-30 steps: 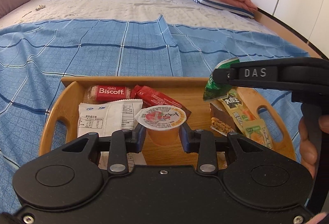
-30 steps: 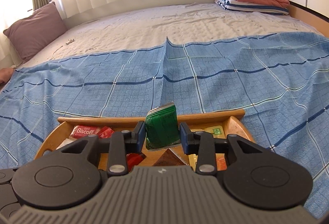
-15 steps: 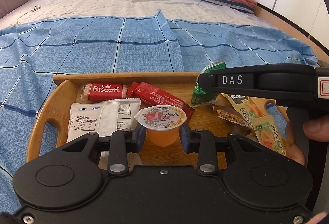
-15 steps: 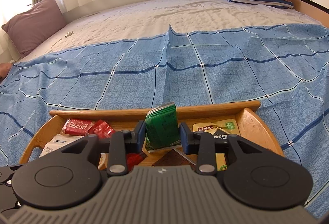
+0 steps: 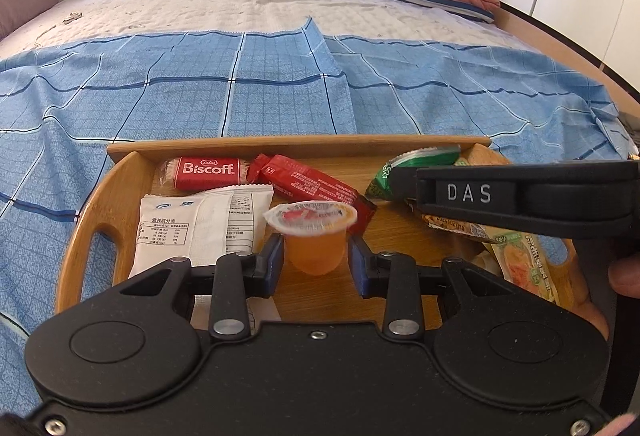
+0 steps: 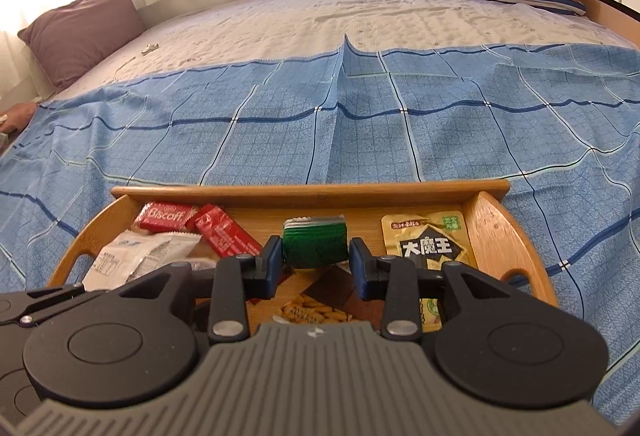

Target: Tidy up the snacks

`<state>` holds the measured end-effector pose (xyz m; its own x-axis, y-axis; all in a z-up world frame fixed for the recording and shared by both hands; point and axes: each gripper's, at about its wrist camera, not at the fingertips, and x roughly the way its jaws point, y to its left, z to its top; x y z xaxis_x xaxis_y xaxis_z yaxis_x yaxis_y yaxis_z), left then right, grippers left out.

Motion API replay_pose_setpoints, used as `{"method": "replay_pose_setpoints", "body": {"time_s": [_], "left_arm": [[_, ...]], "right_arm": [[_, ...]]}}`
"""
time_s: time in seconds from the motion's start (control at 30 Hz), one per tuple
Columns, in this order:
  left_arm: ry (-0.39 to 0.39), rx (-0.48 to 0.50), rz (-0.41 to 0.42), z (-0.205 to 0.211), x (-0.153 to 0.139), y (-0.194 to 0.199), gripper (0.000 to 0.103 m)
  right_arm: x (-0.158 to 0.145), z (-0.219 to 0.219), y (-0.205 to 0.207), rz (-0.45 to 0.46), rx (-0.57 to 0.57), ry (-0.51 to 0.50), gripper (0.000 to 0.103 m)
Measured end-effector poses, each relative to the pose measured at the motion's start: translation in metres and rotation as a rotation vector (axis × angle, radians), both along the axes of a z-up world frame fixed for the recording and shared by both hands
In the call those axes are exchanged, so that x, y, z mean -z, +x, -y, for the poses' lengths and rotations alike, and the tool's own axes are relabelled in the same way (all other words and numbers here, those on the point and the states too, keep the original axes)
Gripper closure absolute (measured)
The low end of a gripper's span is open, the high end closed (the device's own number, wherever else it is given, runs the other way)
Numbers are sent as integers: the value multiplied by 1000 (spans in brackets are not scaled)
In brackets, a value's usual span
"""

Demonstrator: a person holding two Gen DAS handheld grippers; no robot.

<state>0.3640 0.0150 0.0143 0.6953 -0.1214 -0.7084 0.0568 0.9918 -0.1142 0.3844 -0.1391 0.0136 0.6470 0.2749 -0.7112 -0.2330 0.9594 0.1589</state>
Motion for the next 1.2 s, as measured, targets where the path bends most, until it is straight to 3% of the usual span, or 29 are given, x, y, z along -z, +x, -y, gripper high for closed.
{"method": "replay_pose_setpoints", "body": {"time_s": [0.2, 0.23, 0.3, 0.5, 0.77, 0.83, 1.03, 1.1, 1.2], "left_arm": [[19, 7, -3, 2, 0, -7, 69], [22, 8, -4, 1, 0, -9, 68], [24, 9, -2, 1, -1, -12, 64], [44, 14, 5, 4, -7, -21, 56], [58, 32, 29, 5, -21, -41, 36], [58, 34, 43, 5, -26, -47, 26], [98, 13, 63, 1, -38, -66, 24], [92, 5, 59, -4, -41, -73, 17], [88, 0, 70, -8, -48, -85, 15]], "right_arm": [[1, -1, -5, -25, 0, -1, 58], [0, 0, -6, -24, 4, 0, 46], [-3, 1, -8, -16, 6, 12, 39], [-13, 3, -14, -3, 7, 17, 34], [-30, 13, -33, 32, 15, 40, 23], [-34, 15, -39, 42, 11, 40, 20], [-47, 27, -62, 75, 13, 61, 14], [-52, 31, -71, 87, 13, 56, 13], [-58, 35, -85, 103, 5, 44, 8]]}}
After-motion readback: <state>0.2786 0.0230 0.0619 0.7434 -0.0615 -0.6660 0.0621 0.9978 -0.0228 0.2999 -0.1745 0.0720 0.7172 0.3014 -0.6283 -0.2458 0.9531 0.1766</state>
